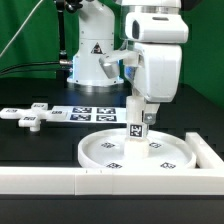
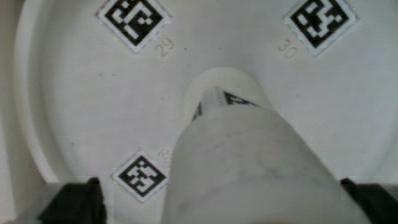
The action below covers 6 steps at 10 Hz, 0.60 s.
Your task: Assemble round table
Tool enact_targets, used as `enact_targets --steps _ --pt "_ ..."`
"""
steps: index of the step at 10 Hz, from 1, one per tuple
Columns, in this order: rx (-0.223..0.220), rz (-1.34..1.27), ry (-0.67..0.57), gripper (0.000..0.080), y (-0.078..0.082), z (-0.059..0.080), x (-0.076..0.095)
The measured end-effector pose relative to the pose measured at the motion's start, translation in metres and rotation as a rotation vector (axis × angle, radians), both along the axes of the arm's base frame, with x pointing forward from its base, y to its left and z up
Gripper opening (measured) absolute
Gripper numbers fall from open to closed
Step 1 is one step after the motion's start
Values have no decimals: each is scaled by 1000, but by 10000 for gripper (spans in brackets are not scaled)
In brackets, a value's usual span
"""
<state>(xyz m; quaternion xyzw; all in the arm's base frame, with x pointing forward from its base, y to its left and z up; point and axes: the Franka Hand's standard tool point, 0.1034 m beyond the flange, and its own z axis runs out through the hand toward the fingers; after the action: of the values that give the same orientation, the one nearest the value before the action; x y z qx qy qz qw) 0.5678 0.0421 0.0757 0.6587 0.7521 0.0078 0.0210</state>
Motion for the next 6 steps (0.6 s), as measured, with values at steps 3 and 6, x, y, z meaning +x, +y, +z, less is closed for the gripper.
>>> enact_targets --steps 3,6 --pt "-8 45 2 519 -3 -1 0" --pt "-9 40 13 409 -4 -2 -3"
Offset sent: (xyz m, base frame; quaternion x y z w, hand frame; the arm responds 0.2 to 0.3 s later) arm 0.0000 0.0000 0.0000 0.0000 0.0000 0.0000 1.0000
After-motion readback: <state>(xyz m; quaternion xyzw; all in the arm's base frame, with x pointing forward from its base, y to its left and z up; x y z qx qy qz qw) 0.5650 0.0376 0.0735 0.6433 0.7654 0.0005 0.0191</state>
